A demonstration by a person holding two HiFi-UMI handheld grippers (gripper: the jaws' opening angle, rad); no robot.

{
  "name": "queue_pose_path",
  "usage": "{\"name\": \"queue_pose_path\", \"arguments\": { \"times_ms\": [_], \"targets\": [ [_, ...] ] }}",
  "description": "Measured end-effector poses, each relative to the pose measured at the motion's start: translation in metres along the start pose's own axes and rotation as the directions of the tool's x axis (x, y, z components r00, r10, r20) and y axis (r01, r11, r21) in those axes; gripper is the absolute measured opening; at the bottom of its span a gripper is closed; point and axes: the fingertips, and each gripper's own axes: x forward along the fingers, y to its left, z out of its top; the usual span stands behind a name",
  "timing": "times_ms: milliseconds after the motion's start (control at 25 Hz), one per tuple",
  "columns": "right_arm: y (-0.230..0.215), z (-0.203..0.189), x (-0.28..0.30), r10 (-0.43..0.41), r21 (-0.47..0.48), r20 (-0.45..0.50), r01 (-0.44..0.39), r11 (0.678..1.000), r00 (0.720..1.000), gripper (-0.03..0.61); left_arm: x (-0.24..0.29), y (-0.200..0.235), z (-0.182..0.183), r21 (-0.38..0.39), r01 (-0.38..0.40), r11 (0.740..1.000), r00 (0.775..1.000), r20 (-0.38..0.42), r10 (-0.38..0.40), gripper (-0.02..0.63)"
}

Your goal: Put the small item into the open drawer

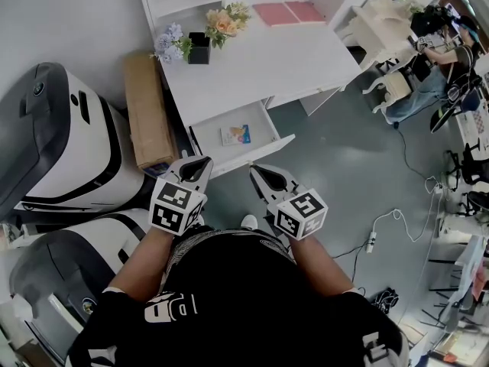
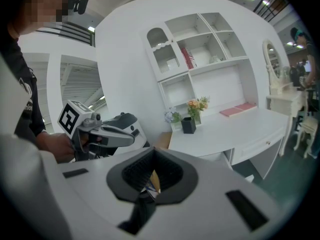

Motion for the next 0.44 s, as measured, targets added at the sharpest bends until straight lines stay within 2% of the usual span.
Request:
{"name": "queue_pose_path", "arguments": {
  "times_ms": [440],
  "targets": [
    [-0.0013, -0.0006, 0.0032, 0.004, 0.000, -0.006, -0.004, 1.000, 1.000, 0.006, 0.0008, 0.0029, 0.0007, -0.003, -0.004, 1.000, 1.000, -0.003, 0.004, 0.014]
  ]
}}
